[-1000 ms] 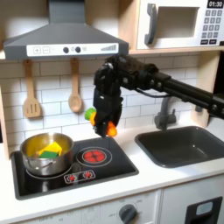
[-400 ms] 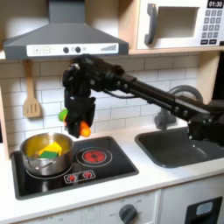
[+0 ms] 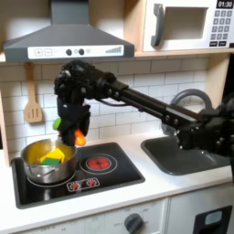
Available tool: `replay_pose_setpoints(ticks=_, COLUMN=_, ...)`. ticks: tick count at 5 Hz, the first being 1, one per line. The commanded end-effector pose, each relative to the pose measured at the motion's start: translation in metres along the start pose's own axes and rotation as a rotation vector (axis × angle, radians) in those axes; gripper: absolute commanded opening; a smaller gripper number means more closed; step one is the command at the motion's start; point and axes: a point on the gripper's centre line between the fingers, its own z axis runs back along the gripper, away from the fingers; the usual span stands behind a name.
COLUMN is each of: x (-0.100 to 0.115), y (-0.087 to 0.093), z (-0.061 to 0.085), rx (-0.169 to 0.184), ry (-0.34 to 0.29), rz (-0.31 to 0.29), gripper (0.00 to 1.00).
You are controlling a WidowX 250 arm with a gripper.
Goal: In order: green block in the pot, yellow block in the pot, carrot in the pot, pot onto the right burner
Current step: 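Put the carrot in the pot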
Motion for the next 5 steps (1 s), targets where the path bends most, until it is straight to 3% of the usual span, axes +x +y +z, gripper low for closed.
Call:
replay_pose_setpoints(ticks=1, x=0.007, y=0.007, z=-0.008, rx=0.028, ry=0.013, rz=-0.006, gripper=0.0)
replay_pose_setpoints(ticks=2, x=0.003, y=0.011, z=-0.004, rx=0.024, ry=0.011, rz=-0.002, gripper=0.0)
replay_pose_setpoints(ticks=4, x=0.004, y=0.043, z=-0.018, rx=0.034, ry=0.049, rz=0.043, gripper=0.0)
replay_pose_setpoints(ticks=5, x=0.008, y=0.046, z=-0.019, rx=0.029, ry=0.046, rz=0.042, gripper=0.0)
